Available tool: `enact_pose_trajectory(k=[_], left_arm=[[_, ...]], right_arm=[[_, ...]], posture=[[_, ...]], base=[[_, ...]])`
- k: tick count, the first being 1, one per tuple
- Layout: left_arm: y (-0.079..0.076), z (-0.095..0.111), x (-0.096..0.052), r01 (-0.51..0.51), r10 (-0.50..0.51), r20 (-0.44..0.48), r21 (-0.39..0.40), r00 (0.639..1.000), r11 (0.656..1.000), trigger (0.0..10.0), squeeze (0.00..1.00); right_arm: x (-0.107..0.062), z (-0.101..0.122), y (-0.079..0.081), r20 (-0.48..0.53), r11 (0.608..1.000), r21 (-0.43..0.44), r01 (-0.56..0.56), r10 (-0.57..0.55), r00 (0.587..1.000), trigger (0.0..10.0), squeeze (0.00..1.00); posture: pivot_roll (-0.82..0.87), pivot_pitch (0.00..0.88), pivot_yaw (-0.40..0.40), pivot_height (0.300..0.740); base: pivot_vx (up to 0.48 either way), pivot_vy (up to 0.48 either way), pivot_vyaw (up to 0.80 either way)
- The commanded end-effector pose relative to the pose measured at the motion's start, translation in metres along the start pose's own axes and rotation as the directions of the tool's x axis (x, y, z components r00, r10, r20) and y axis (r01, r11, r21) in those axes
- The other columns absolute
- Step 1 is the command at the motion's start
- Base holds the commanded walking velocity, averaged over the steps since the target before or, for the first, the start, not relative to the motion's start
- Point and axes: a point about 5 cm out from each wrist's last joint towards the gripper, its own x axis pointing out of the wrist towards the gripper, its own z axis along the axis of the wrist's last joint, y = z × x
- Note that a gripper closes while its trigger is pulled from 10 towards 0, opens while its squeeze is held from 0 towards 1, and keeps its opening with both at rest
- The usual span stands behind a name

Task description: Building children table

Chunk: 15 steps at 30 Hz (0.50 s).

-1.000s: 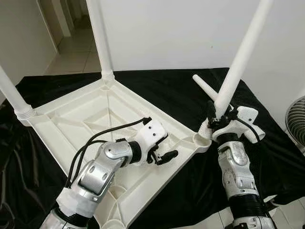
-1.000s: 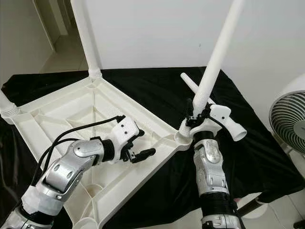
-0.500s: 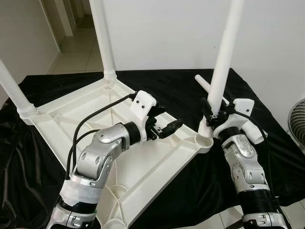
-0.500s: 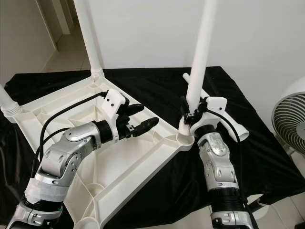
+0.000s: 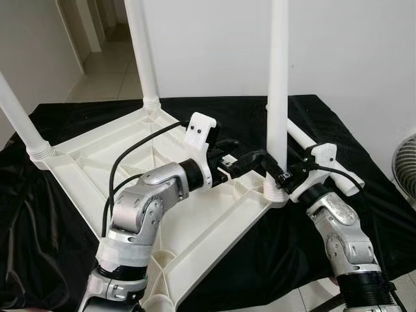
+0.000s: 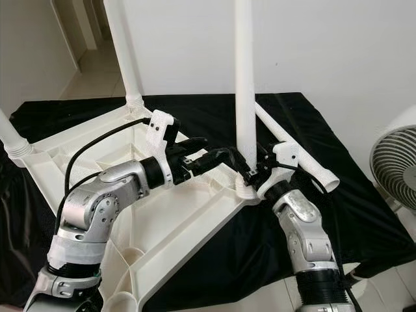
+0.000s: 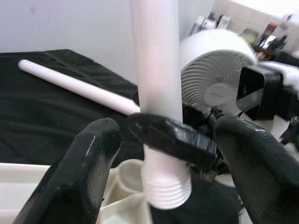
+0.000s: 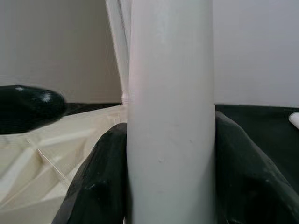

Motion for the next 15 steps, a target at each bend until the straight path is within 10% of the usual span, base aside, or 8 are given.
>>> enact_pose_trajectory(k=[1, 15], left_arm=[[-0.001, 0.003, 0.003, 0.038, -0.038, 0.009, -0.058, 0.999, 0.998, 10.0, 0.0], [0.005, 0.017, 0.015, 0.097, -0.099, 0.002, -0.179, 0.995, 0.979, 10.0, 0.0]], right_arm=[[-0.002, 0.004, 0.008, -0.003, 0.997, 0.001, -0.081, 0.081, 0.997, 10.0, 0.0], [-0.015, -0.005, 0.029, -0.106, 0.948, 0.019, -0.319, 0.319, 0.942, 10.0, 0.0]], posture=[[-0.04, 0.0, 0.054, 0.74], [-0.05, 0.0, 0.074, 0.74]], base=[[0.0, 0.0, 0.0], [0.0, 0.0, 0.0]])
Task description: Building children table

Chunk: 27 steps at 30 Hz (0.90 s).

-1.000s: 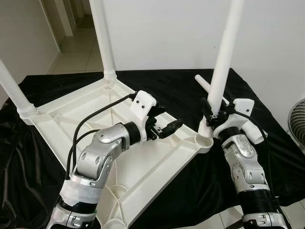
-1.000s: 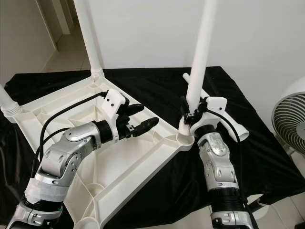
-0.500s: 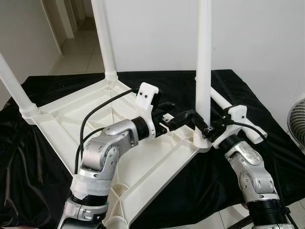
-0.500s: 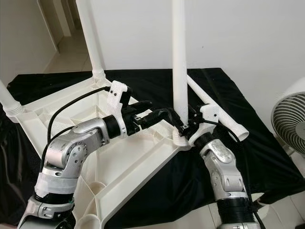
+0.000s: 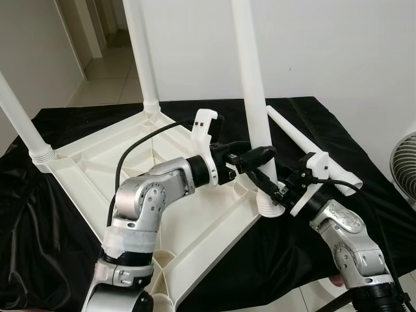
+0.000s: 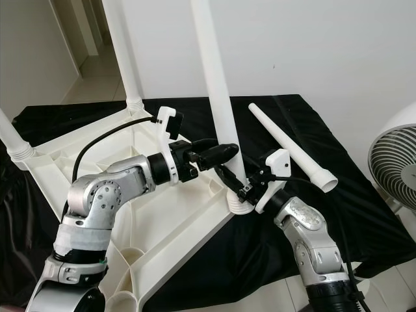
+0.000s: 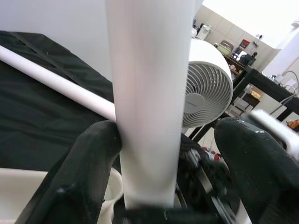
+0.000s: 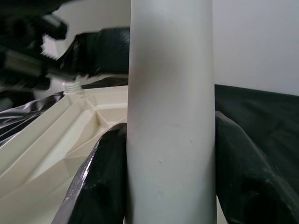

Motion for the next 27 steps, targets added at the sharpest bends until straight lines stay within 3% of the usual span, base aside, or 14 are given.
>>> enact_pose_trajectory(k=[1, 16, 17, 27], left_arm=[[-0.001, 0.006, 0.003, 0.03, -0.03, 0.008, -0.013, 1.0, 0.999, 10.0, 0.0], [0.008, 0.024, 0.005, -0.006, 0.006, 0.028, -0.01, 1.0, 1.0, 10.0, 0.0], [0.009, 0.027, 0.004, -0.009, 0.009, 0.033, -0.014, 0.999, 1.0, 0.0, 0.0], [0.009, 0.034, 0.002, -0.01, 0.01, 0.058, 0.004, 0.998, 1.0, 0.0, 0.0]], right_arm=[[0.001, 0.0, 0.008, -0.008, 0.998, 0.009, -0.062, 0.062, 0.998, 10.0, 0.0], [-0.005, -0.008, 0.02, -0.053, 0.99, 0.042, -0.133, 0.135, 0.989, 10.0, 0.0], [-0.007, -0.009, 0.021, -0.062, 0.99, 0.043, -0.134, 0.137, 0.989, 10.0, 0.0], [-0.007, -0.013, 0.021, -0.073, 0.993, 0.048, -0.105, 0.108, 0.991, 10.0, 0.0]], posture=[[-0.05, 0.0, 0.074, 0.74], [-0.06, 0.0, 0.072, 0.74], [-0.06, 0.0, 0.072, 0.74], [-0.06, 0.0, 0.07, 0.74]], base=[[0.0, 0.0, 0.0], [0.0, 0.0, 0.0], [0.0, 0.0, 0.0], [0.0, 0.0, 0.0]])
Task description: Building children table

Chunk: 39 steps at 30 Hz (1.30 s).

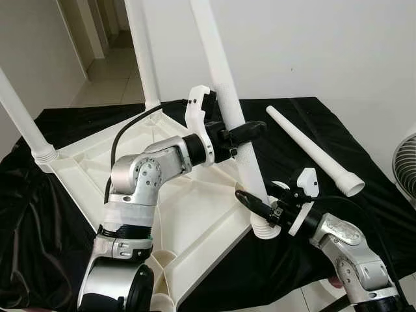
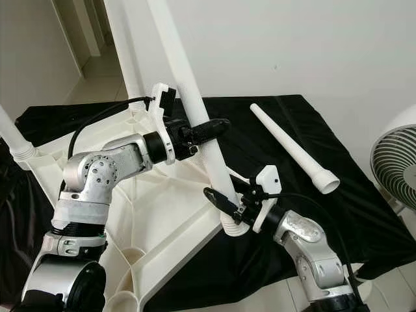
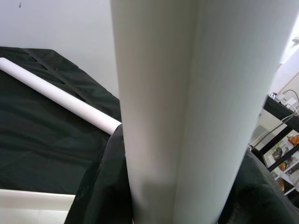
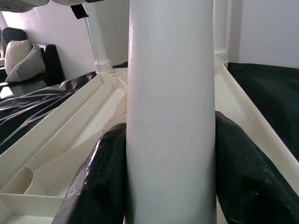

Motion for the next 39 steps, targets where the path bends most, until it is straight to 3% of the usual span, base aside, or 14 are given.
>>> enact_pose_trajectory(k=[1, 11, 12, 14, 15, 21, 28, 29, 30, 31, 35, 37, 38, 39], left_arm=[[-0.003, 0.008, 0.001, 0.02, -0.021, 0.019, 0.017, 1.0, 1.0, 0.0, 0.0], [-0.003, 0.011, 0.002, 0.022, -0.023, 0.027, 0.03, 0.999, 0.999, 0.0, 0.0], [-0.002, 0.012, 0.003, 0.006, -0.007, 0.014, 0.043, 1.0, 0.999, 10.0, 0.0], [-0.002, 0.013, 0.004, -0.006, 0.006, 0.009, 0.062, 1.0, 0.998, 10.0, 0.0], [-0.002, 0.017, 0.006, -0.023, 0.022, 0.023, 0.065, 0.999, 0.998, 10.0, 0.0], [-0.005, 0.035, 0.014, -0.081, 0.07, 0.088, 0.13, 0.994, 0.988, 10.0, 0.0], [-0.007, 0.044, 0.022, -0.15, 0.128, 0.115, 0.208, 0.985, 0.967, 10.0, 0.0], [-0.007, 0.046, 0.025, -0.171, 0.146, 0.123, 0.228, 0.982, 0.959, 10.0, 0.0], [-0.007, 0.046, 0.025, -0.171, 0.146, 0.123, 0.228, 0.982, 0.959, 10.0, 0.0], [-0.007, 0.048, 0.027, -0.194, 0.165, 0.134, 0.247, 0.977, 0.949, 10.0, 0.0], [-0.007, 0.049, 0.029, -0.223, 0.189, 0.143, 0.277, 0.971, 0.935, 10.0, 0.0], [-0.006, 0.05, 0.033, -0.273, 0.234, 0.157, 0.321, 0.96, 0.907, 10.0, 0.0], [-0.006, 0.049, 0.036, -0.314, 0.268, 0.174, 0.361, 0.948, 0.878, 10.0, 0.0], [-0.006, 0.049, 0.036, -0.314, 0.268, 0.174, 0.361, 0.948, 0.878, 10.0, 0.0]], right_arm=[[0.001, -0.001, 0.002, -0.009, 1.0, 0.003, -0.001, 0.001, 1.0, 10.0, 0.0], [0.005, -0.003, -0.003, -0.023, 0.999, -0.006, 0.052, -0.053, 0.998, 10.0, 0.0], [0.006, -0.001, -0.007, -0.021, 0.997, -0.014, 0.08, -0.08, 0.997, 10.0, 0.0], [0.007, 0.001, -0.012, -0.018, 0.993, -0.019, 0.118, -0.118, 0.993, 10.0, 0.02], [0.008, 0.004, -0.018, -0.002, 0.987, -0.022, 0.16, -0.16, 0.987, 10.0, 1.0], [0.019, 0.017, -0.03, 0.052, 0.96, -0.037, 0.278, -0.276, 0.96, 10.0, 1.0], [0.031, 0.022, -0.038, 0.043, 0.925, -0.074, 0.372, -0.37, 0.928, 10.0, 1.0], [0.035, 0.024, -0.039, 0.044, 0.918, -0.079, 0.389, -0.387, 0.921, 10.0, 0.6], [0.035, 0.024, -0.039, 0.044, 0.918, -0.079, 0.389, -0.387, 0.921, 10.0, 0.6], [0.042, 0.025, -0.039, 0.045, 0.908, -0.081, 0.411, -0.408, 0.912, 10.0, 0.0], [0.048, 0.026, -0.038, 0.042, 0.898, -0.088, 0.43, -0.428, 0.903, 10.0, 0.0], [0.059, 0.025, -0.039, 0.025, 0.872, -0.111, 0.476, -0.476, 0.879, 10.0, 0.0], [0.067, 0.025, -0.041, 0.015, 0.842, -0.134, 0.523, -0.526, 0.85, 10.0, 0.0], [0.067, 0.025, -0.041, 0.015, 0.842, -0.134, 0.523, -0.526, 0.85, 10.0, 0.0]], posture=[[-0.06, 0.0, 0.07, 0.74], [-0.05, 0.0, 0.066, 0.74], [-0.05, 0.0, 0.064, 0.74], [-0.05, 0.0, 0.059, 0.74], [-0.04, 0.0, 0.056, 0.74], [-0.04, 0.0, 0.052, 0.74], [-0.03, 0.0, 0.048, 0.74], [-0.03, 0.0, 0.045, 0.74], [-0.03, 0.0, 0.045, 0.74], [-0.03, 0.0, 0.045, 0.74], [-0.03, 0.0, 0.045, 0.74], [-0.02, 0.0, 0.048, 0.74], [-0.02, 0.0, 0.045, 0.74], [-0.02, 0.0, 0.045, 0.74]], base=[[0.0, 0.0, 0.0], [0.0, 0.0, 0.0], [0.0, 0.0, 0.0], [0.0, 0.0, 0.0], [0.0, 0.0, 0.0], [0.0, 0.0, 0.0], [0.0, 0.0, 0.0], [0.0, 0.0, 0.0], [0.0, 0.0, 0.0], [0.0, 0.0, 0.0], [0.0, 0.0, 0.0], [0.0, 0.0, 0.0], [0.0, 0.0, 0.0], [0.0, 0.0, 0.0]])
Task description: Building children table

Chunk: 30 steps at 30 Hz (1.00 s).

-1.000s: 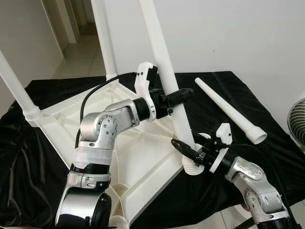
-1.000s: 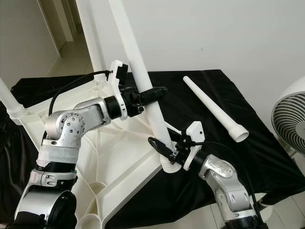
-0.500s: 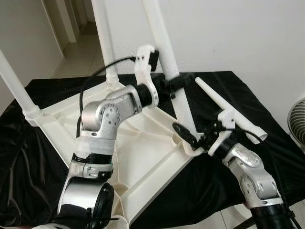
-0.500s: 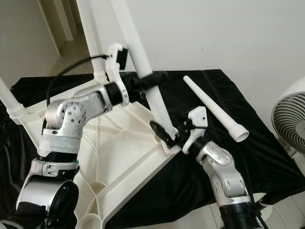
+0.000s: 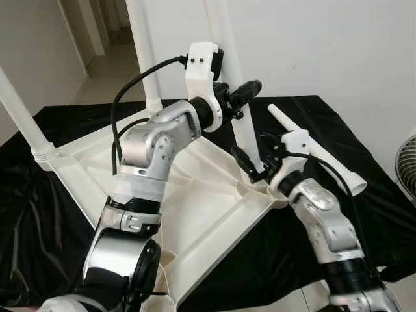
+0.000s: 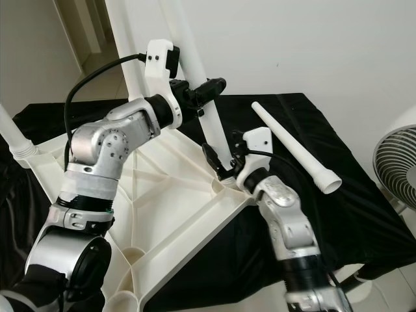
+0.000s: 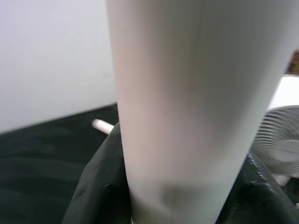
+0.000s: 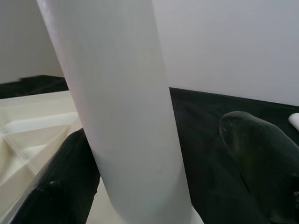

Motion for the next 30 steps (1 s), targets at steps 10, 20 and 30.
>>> enact_pose_trajectory(k=[10, 20, 30], left_arm=[[-0.013, 0.007, 0.014, -0.09, 0.086, 0.039, 0.11, 0.996, 0.99, 10.0, 0.0], [-0.015, 0.012, 0.02, -0.119, 0.113, 0.059, 0.117, 0.992, 0.986, 10.0, 0.0], [-0.022, 0.017, 0.023, -0.115, 0.106, 0.08, 0.12, 0.991, 0.986, 10.0, 0.0]], right_arm=[[0.024, -0.011, 0.008, -0.068, 0.965, -0.165, 0.203, -0.217, 0.974, 10.0, 0.0], [0.037, -0.014, 0.02, -0.053, 0.913, -0.296, 0.281, -0.31, 0.949, 10.0, 0.0], [0.044, -0.007, 0.03, 0.01, 0.897, -0.295, 0.33, -0.342, 0.94, 10.0, 0.0]], posture=[[-0.01, 0.0, 0.041, 0.74], [0.0, 0.001, 0.037, 0.74], [0.0, 0.002, 0.03, 0.74]], base=[[0.0, 0.0, 0.0], [0.0, 0.0, 0.0], [0.0, 0.0, 0.0]])
